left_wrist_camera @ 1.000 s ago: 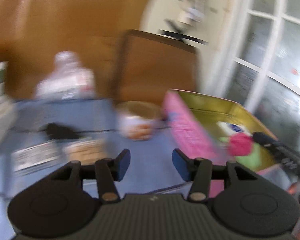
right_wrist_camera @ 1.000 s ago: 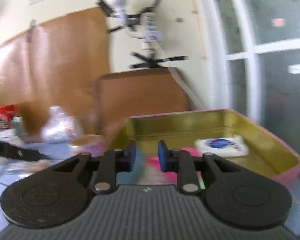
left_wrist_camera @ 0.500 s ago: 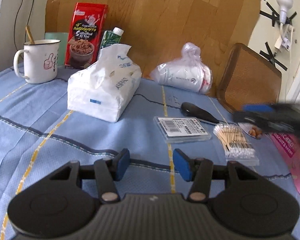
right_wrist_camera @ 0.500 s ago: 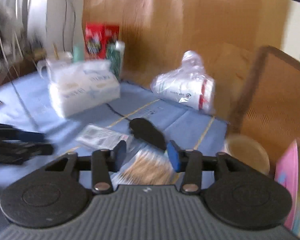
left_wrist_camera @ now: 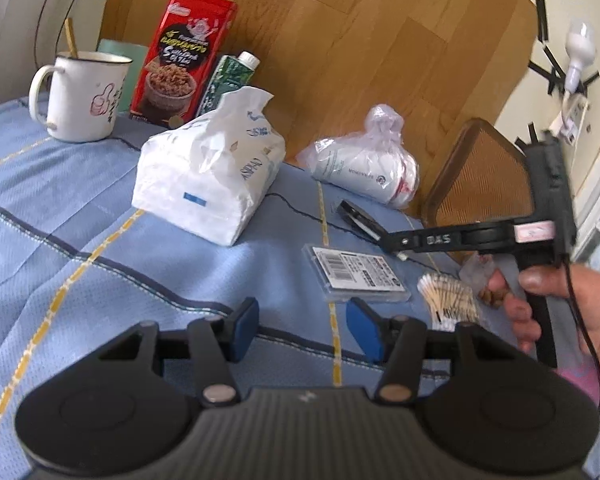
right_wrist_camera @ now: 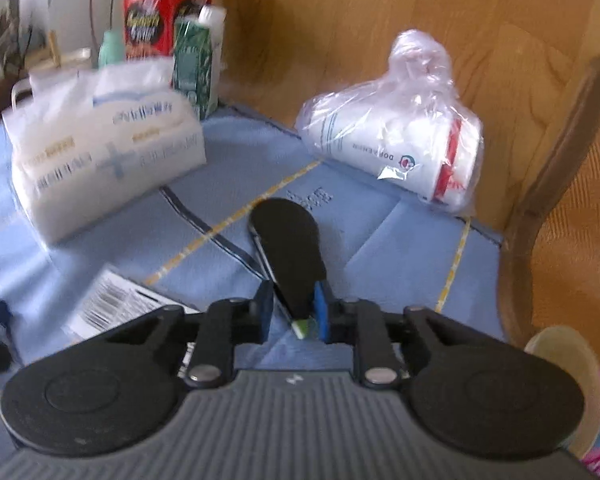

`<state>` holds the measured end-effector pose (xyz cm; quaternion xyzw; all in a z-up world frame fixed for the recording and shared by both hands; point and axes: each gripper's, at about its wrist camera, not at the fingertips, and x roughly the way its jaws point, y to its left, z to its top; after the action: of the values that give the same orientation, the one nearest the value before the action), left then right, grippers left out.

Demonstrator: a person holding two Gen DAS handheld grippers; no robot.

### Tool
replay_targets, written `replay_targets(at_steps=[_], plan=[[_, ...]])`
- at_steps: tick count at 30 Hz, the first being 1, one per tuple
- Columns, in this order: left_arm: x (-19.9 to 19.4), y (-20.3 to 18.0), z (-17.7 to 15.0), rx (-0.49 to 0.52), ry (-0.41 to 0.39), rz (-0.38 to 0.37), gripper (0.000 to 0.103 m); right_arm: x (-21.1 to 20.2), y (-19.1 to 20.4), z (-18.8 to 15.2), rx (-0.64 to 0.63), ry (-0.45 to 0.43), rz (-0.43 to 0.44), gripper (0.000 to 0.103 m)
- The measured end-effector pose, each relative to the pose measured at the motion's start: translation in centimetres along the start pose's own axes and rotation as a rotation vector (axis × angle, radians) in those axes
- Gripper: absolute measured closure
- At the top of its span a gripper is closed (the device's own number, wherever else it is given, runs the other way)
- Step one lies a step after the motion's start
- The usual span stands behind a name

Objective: Organize soft objects
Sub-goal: 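Move the right gripper to the black hair clip and grasp it, then carry the black hair clip into the pink tin and release it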

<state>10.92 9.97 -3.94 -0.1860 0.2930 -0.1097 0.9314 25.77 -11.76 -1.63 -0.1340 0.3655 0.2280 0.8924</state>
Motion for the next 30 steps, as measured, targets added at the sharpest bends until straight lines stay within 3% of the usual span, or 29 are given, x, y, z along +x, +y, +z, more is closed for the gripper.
replay_targets(at_steps=[3,8,14,17,19,20,21,23,26,30], plan=[[-0.1,0.1,0.0,-0.009,-0.004,0.003,0.052,-1.8,0.4,0.2,0.016,-0.054,0.001,0.080],[-0.1,0.4,0.0,-0.023,-0.005,0.001,0.051,-7.3,2.3,-2.0,0.019,-0.136,0.078,0.081],[-0.5,0.1,-0.4,-0.014,-0.003,0.018,0.048,-13.6,7.3,-10.8,-0.038,-0.179,0.108,0.081],[-0.5,-0.5,-0.5,0.020,0.010,0.024,0.042,-14.8,9.3,-15.7,-0.034,-0.167,0.095,0.081],[-0.6,-1.1,-0.6,0.045,0.022,0.033,0.040,-15.1,10.5,-17.9,-0.016,-0.161,0.077,0.080],[-0.8,-1.4,-0.8,0.054,0.030,0.039,0.040,-15.5,10.8,-18.6,-0.006,-0.188,0.066,0.074],[-1.0,-1.7,-1.1,0.056,0.035,0.040,0.040,-15.8,11.0,-19.1,-0.004,-0.196,0.071,0.064],[-1.9,-2.5,-1.8,0.039,0.065,0.005,0.040,-16.2,11.2,-19.2,0.000,-0.221,0.070,0.058],[-3.0,-3.9,-2.3,0.040,0.116,-0.058,0.042,-16.1,11.0,-18.6,0.001,-0.239,0.060,0.057],[-3.2,-5.2,-2.4,0.012,0.182,-0.057,0.042,-14.3,10.4,-17.1,-0.007,-0.251,0.051,0.052]])
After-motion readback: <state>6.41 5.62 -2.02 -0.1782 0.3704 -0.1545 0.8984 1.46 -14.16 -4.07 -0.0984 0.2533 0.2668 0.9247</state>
